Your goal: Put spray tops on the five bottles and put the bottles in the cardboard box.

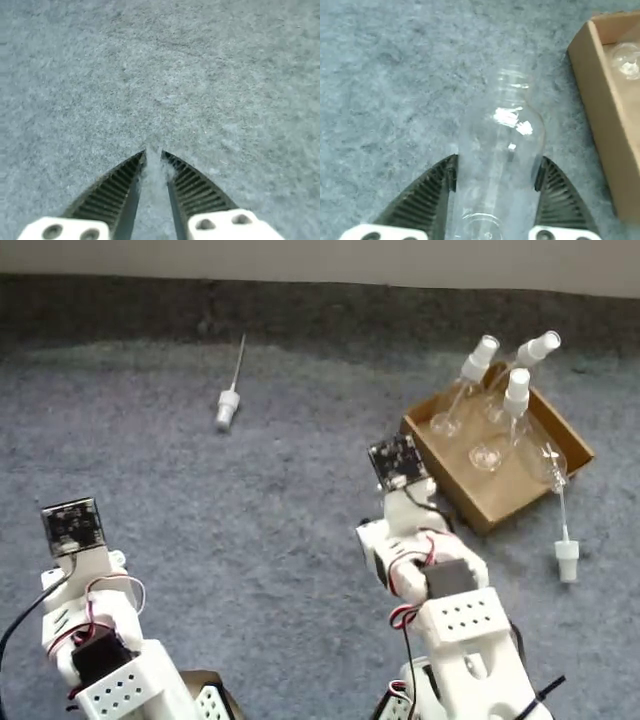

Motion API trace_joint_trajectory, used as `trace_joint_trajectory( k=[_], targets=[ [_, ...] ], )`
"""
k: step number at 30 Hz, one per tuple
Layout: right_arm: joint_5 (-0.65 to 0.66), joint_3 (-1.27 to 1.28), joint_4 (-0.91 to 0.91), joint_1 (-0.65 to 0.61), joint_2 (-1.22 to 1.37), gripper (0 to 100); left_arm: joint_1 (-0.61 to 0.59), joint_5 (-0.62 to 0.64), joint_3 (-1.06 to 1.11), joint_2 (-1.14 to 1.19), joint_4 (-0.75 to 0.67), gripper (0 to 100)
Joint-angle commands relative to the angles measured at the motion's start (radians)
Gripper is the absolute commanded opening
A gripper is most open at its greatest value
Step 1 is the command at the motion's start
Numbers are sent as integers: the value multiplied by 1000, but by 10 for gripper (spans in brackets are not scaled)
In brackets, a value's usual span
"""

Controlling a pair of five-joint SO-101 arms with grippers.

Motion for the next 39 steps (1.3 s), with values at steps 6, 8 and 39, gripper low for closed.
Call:
trace_joint_trajectory(
  k=[6,8,39],
  targets=[
    [-11,70,-206,-12,-39,146,254,-135,-42,12,20,5],
    [-12,91,-213,-12,-44,146,271,-149,-102,12,69,5],
    [-12,186,-298,-12,-47,146,659,-146,-1308,1339,276,5]
  ],
)
